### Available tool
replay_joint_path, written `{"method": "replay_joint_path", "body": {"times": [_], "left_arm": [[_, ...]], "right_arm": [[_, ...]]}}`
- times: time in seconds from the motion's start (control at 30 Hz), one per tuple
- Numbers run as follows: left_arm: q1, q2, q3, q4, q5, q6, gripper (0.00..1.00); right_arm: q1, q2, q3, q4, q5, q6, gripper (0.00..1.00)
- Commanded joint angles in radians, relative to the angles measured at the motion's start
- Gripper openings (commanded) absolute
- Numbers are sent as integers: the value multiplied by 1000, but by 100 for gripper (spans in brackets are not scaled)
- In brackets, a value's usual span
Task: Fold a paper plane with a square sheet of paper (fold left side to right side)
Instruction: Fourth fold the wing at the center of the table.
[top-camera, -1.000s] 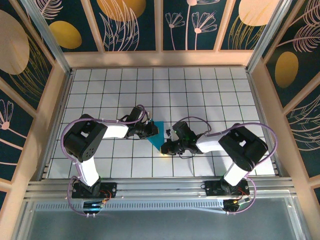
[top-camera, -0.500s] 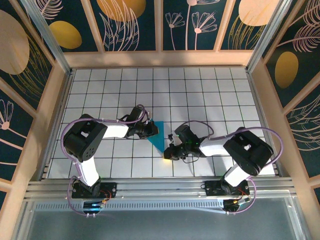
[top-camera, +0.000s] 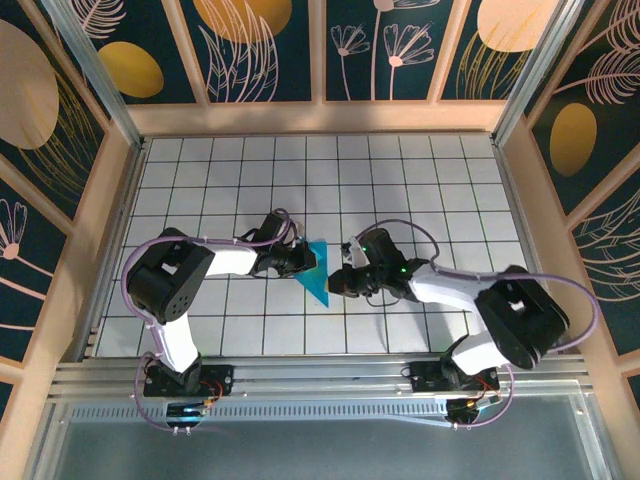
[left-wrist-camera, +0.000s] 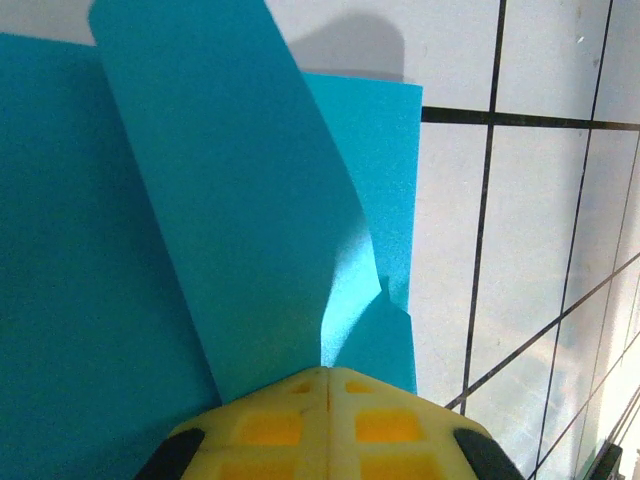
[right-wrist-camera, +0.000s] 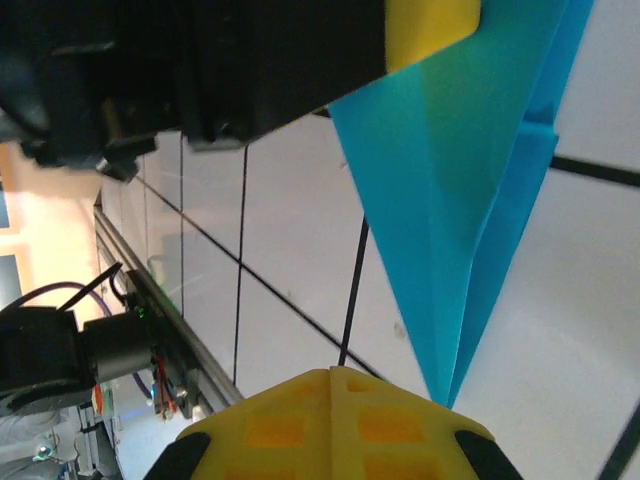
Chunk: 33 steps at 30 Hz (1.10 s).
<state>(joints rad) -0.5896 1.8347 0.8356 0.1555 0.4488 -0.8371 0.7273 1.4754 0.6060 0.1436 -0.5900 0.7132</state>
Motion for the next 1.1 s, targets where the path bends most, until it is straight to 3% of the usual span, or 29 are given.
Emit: {"method": "replay_joint_path", "body": {"times": [0.0, 0.33, 0.83, 1.07], "left_arm": [[7, 40, -8, -127, -105, 28, 7], [7, 37, -5, -129, -105, 30, 7], [7, 18, 26, -131, -110, 48, 8], [7, -76, 35, -59, -98, 47, 11]], "right_arm": [[7, 78, 56, 66, 33, 0, 0], [11, 238, 122, 65, 51, -11, 0], [15, 284, 102, -69, 109, -48, 0], [15, 313, 102, -128, 142, -73, 0]]}}
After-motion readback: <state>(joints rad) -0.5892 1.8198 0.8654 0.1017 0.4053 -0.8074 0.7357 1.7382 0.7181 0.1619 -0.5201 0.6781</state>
